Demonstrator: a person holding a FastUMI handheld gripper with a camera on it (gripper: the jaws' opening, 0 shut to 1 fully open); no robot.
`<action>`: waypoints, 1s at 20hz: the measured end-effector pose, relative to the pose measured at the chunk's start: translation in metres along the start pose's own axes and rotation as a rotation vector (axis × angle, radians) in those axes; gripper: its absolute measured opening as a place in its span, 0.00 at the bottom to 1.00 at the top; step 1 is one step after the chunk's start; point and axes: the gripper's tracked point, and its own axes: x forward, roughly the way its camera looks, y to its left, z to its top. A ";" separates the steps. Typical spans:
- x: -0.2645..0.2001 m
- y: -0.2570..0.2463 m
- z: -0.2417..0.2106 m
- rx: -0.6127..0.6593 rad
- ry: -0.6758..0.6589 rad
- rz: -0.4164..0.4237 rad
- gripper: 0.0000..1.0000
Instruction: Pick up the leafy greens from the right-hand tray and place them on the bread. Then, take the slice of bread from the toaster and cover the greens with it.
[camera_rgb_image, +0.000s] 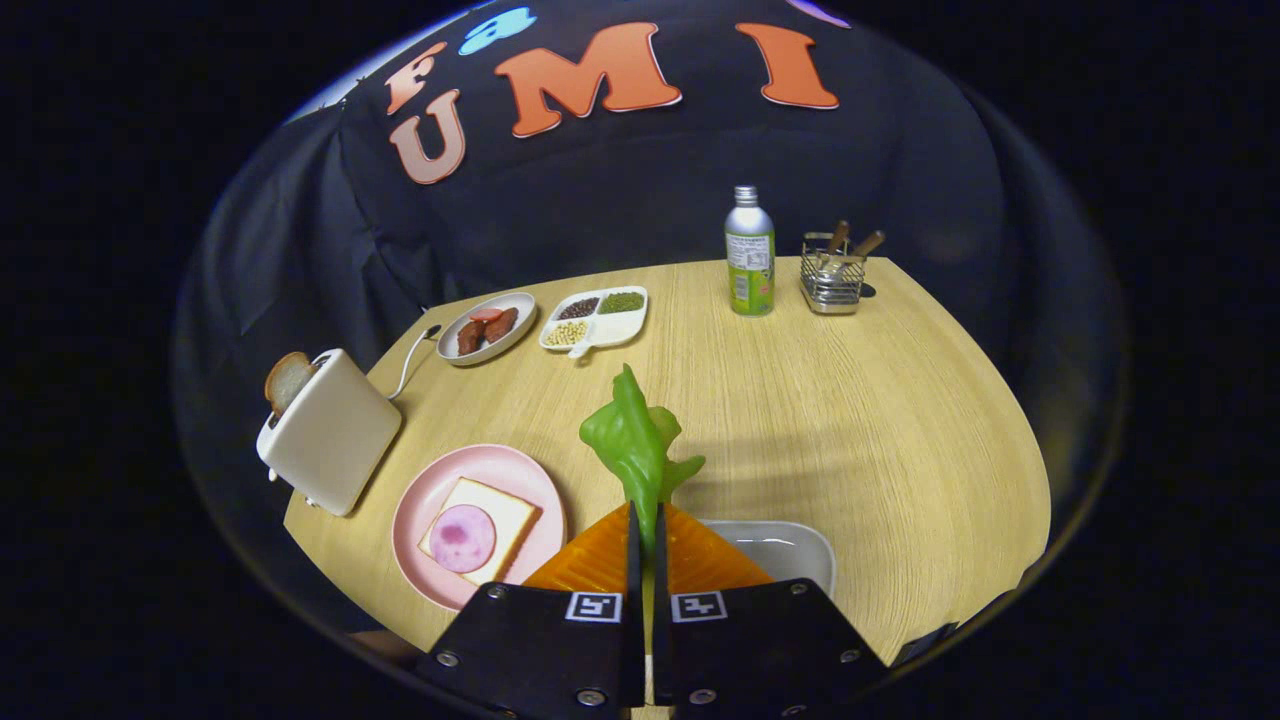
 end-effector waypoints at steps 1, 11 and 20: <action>0.001 0.009 0.003 -0.011 -0.007 0.016 0.04; 0.028 0.092 -0.008 -0.114 0.019 0.147 0.04; 0.060 0.132 -0.046 -0.143 0.139 0.180 0.05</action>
